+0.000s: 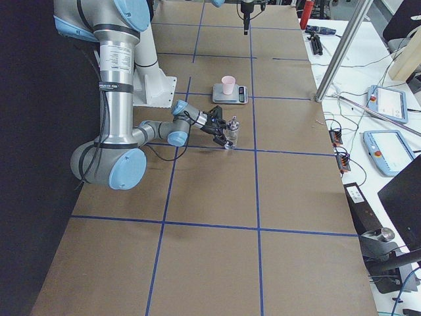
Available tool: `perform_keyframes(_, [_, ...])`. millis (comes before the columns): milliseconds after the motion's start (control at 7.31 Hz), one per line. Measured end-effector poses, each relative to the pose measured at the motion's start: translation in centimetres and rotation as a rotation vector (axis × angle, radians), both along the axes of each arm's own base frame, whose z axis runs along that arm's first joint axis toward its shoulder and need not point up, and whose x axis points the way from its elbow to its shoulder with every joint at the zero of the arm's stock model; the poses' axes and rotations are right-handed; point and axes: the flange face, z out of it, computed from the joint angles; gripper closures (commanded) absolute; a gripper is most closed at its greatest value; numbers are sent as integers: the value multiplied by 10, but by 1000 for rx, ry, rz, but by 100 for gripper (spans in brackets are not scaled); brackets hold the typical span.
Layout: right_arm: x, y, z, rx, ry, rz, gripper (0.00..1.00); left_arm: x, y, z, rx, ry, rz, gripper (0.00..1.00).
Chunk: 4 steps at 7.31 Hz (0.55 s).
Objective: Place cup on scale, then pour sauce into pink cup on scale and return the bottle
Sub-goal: 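Lift the glass sauce bottle with the right gripper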
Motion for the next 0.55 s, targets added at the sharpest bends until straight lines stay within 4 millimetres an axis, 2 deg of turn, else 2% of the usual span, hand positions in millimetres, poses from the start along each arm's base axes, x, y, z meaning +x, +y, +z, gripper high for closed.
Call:
perform_keyframes(137, [-4, -5, 0, 0, 1, 7, 5, 1, 0, 0, -1, 0, 1, 0])
perform_keyframes(411, [-5, -11, -1, 0, -3, 14, 49, 1, 0, 0, 0, 0, 2, 0])
perform_keyframes(548, [-5, -12, -2, 0, -6, 16, 94, 2, 0, 0, 1, 0, 2, 0])
